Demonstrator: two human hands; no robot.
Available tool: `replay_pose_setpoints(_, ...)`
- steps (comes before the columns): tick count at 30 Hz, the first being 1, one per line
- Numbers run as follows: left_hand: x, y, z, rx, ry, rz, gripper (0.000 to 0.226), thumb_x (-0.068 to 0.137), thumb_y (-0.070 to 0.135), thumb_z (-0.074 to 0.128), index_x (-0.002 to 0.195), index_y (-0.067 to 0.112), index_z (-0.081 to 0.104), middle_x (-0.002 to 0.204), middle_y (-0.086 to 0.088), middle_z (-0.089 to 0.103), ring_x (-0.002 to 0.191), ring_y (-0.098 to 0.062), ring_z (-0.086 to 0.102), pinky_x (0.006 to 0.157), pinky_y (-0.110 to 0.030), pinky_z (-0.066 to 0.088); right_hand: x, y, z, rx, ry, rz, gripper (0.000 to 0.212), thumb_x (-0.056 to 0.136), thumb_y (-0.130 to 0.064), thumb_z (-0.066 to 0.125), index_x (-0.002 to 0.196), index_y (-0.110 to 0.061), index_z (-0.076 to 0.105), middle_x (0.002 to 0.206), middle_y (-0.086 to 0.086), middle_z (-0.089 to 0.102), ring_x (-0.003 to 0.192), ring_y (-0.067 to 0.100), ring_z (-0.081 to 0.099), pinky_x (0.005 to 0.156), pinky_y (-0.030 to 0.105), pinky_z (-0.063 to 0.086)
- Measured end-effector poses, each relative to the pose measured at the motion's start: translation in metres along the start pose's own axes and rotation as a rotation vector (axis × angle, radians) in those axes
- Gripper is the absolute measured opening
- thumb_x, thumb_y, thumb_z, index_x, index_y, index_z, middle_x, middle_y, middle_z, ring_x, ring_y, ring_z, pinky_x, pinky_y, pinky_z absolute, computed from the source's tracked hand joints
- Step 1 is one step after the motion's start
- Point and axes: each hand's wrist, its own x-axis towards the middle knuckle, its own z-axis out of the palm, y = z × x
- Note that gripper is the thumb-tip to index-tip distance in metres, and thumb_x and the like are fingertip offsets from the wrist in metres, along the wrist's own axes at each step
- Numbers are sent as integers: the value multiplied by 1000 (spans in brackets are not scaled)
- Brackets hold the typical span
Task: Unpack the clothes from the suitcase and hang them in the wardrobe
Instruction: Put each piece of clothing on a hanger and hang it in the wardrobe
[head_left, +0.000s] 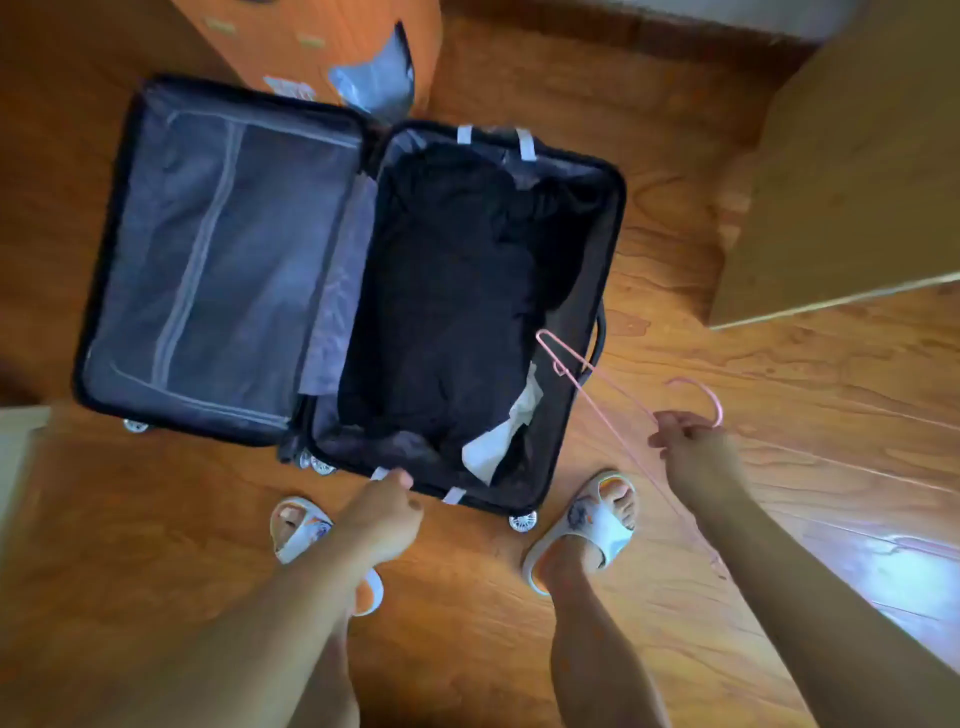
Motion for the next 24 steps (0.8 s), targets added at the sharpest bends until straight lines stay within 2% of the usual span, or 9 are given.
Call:
replay_pose_setpoints(4, 74, 50, 37, 56, 45, 126, 48, 102, 30, 44, 148, 39, 38, 147, -8, 40, 118, -28, 55, 89, -38, 49, 47, 34, 22, 22, 12, 5, 31, 99, -25, 51, 72, -28, 64, 82, 2, 73, 86, 33, 65, 85, 47, 51)
replay_pose_setpoints(6, 117, 69, 47, 167, 112, 142, 56, 103, 28, 44, 153, 49, 28, 164, -10, 9, 141, -33, 30, 105, -43, 43, 58, 49, 27, 22, 15, -17, 27, 101, -26, 50, 78, -31, 64, 81, -1, 72, 85, 29, 65, 81, 42, 50)
replay_pose_setpoints(8, 156, 79, 53, 255, 148, 83, 64, 103, 23, 43, 154, 53, 18, 165, -9, -19, 151, -37, 4, 112, -48, 34, 60, 62, 29, 38, 16, -26, 22, 102, -26, 50, 87, -30, 66, 82, -1, 72, 80, 26, 64, 71, 35, 45)
replay_pose_setpoints(10, 183, 82, 54, 255, 99, 4, 68, 103, 18, 42, 157, 49, 13, 164, -5, -29, 153, -37, -5, 115, -52, 29, 57, 74, 27, 55, 17, -23, 20, 103, -23, 49, 95, -26, 68, 82, 1, 72, 76, 23, 62, 66, 29, 43)
replay_pose_setpoints(13, 195, 78, 50, 254, 150, 27, 58, 105, 22, 42, 158, 26, 22, 168, -7, -10, 151, -31, 18, 114, -49, 32, 52, 85, 20, 21, 5, -24, 20, 102, -22, 51, 96, -23, 70, 81, 1, 73, 76, 23, 64, 66, 29, 43)
replay_pose_setpoints(16, 181, 70, 38, 183, 406, 119, 35, 102, 18, 49, 137, 15, 53, 154, -7, 37, 117, -30, 59, 95, -40, 46, 46, 80, 15, 24, -15, 8, 21, 103, -22, 49, 97, -23, 69, 83, 2, 73, 79, 24, 65, 67, 28, 43)
replay_pose_setpoints(20, 152, 55, -4, -464, 626, -7, 26, 104, 27, 51, 104, 12, 72, 107, -9, 71, 102, -35, 66, 85, -40, 49, 38, 57, 11, 45, 16, 8, 21, 104, -20, 47, 104, -16, 68, 84, 7, 71, 73, 23, 61, 64, 28, 42)
replay_pose_setpoints(22, 131, 44, -39, -733, 644, -27, 25, 99, 31, 61, 87, 12, 70, 83, -7, 70, 91, -33, 68, 78, -38, 53, 30, 40, 10, 69, 39, 9, 22, 104, -19, 46, 106, -12, 67, 85, 10, 70, 69, 22, 58, 61, 28, 40)
replay_pose_setpoints(24, 102, 32, -75, -856, 640, -20, 21, 96, 30, 67, 84, 13, 68, 76, -4, 67, 83, -29, 67, 65, -31, 49, 19, 22, 9, 104, 53, 24, 22, 105, -19, 45, 108, -11, 65, 87, 13, 68, 68, 21, 55, 60, 28, 39)
